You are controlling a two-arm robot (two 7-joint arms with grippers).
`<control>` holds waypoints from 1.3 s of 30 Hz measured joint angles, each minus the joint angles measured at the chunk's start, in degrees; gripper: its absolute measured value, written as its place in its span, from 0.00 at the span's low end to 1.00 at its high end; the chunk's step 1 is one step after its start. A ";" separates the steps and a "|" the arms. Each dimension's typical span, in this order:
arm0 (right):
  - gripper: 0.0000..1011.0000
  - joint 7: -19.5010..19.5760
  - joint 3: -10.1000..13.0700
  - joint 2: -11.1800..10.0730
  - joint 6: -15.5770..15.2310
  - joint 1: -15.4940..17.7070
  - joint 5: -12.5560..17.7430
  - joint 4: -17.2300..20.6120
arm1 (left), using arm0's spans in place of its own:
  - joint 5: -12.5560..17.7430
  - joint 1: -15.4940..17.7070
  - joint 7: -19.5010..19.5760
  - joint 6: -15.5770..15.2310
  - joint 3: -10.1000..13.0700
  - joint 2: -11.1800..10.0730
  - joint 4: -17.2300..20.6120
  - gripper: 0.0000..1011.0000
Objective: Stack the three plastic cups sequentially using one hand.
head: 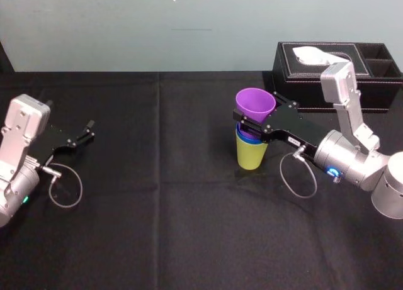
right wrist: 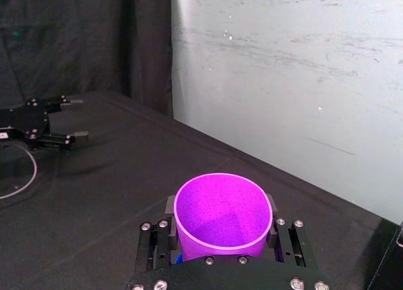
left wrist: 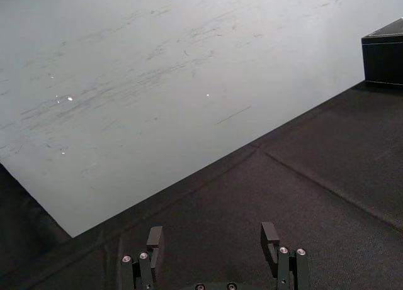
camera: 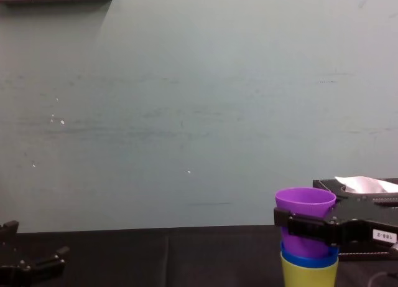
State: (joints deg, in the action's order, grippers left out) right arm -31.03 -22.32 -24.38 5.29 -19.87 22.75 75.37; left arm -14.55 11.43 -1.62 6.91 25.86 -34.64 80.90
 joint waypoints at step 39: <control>0.74 0.24 -0.37 0.60 -0.26 0.92 -1.61 -1.11 | 0.00 0.00 0.00 0.00 0.00 0.00 0.00 1.00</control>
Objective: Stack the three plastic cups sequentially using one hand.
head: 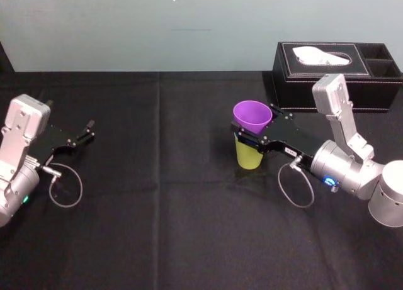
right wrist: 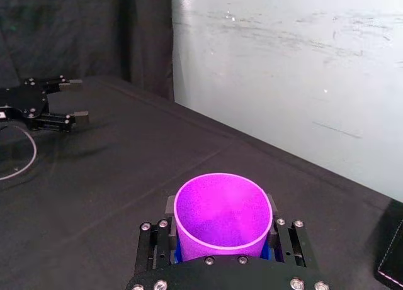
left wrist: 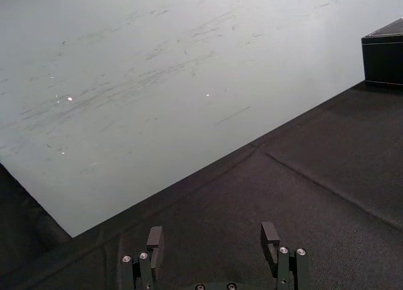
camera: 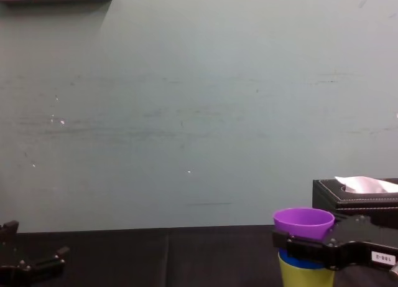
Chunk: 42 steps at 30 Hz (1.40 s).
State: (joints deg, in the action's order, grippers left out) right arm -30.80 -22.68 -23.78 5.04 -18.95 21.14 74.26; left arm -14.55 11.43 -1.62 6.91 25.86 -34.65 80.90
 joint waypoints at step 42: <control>0.99 3.40 3.03 -0.76 1.87 4.83 0.45 7.37 | 0.00 0.00 0.00 0.00 0.00 0.00 0.00 1.00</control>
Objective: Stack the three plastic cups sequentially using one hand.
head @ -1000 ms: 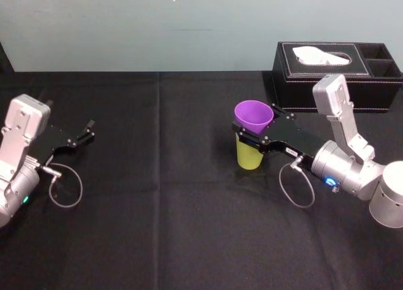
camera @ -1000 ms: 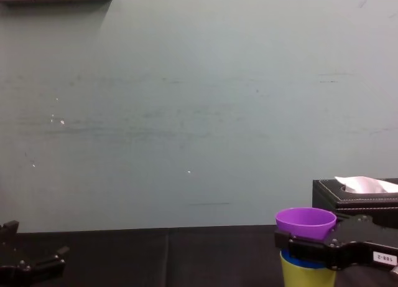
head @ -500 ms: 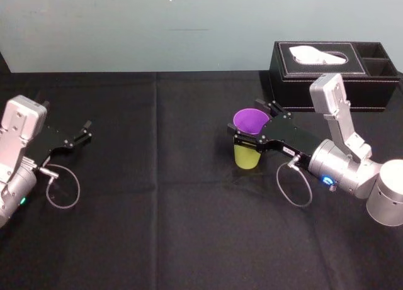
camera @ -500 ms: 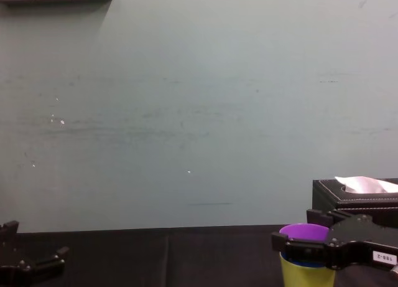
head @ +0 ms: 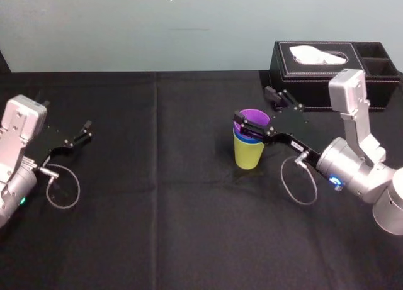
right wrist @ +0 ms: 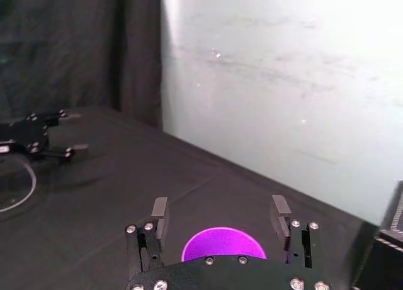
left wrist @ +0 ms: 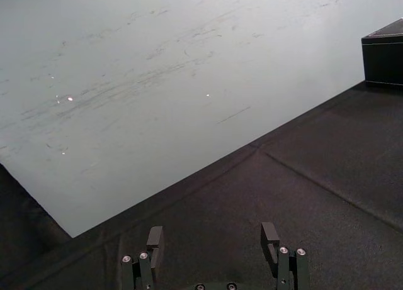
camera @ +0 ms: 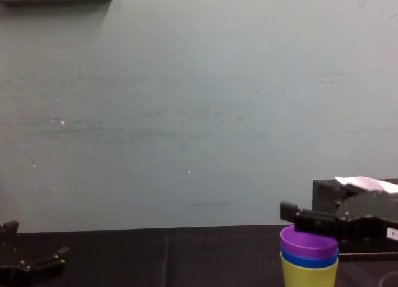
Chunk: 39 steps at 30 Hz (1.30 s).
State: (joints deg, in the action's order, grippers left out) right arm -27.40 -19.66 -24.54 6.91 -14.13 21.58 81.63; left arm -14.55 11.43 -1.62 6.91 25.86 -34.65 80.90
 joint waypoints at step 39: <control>0.99 22.77 9.39 8.36 -2.81 9.88 -11.82 2.24 | 0.00 0.00 0.00 0.00 0.00 0.00 0.00 1.00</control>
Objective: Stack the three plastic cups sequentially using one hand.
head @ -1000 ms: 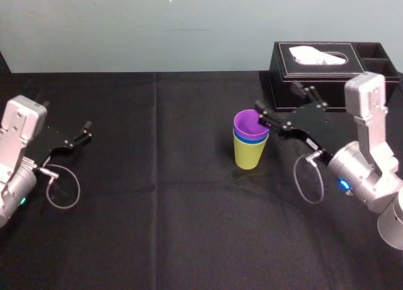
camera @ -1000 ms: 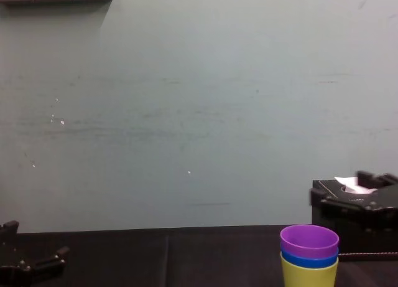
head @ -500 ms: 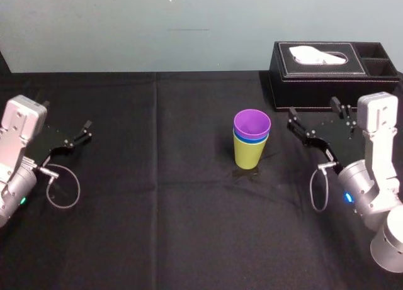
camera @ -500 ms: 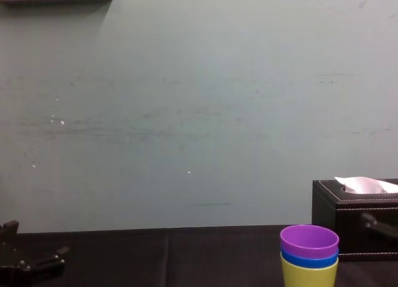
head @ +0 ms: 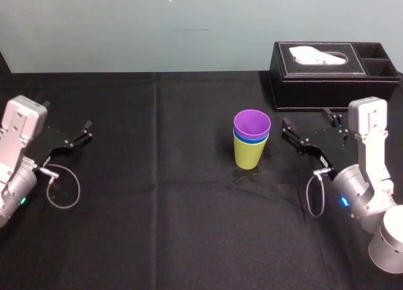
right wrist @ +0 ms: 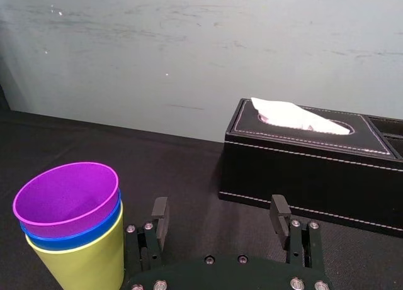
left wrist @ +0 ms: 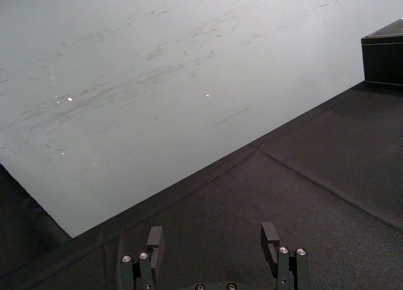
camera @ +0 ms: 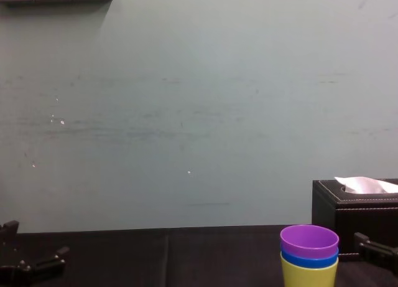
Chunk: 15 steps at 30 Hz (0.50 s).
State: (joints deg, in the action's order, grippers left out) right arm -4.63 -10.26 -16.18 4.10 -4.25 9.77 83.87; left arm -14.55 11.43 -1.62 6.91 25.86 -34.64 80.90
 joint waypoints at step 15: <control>0.99 0.41 0.00 -0.02 0.19 0.10 -0.10 0.27 | 0.00 0.00 0.00 0.00 0.00 0.00 0.00 1.00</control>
State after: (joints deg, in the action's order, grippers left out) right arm -4.22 -10.27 -16.20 4.29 -4.15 9.66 84.14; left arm -14.55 11.43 -1.62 6.91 25.86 -34.64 80.90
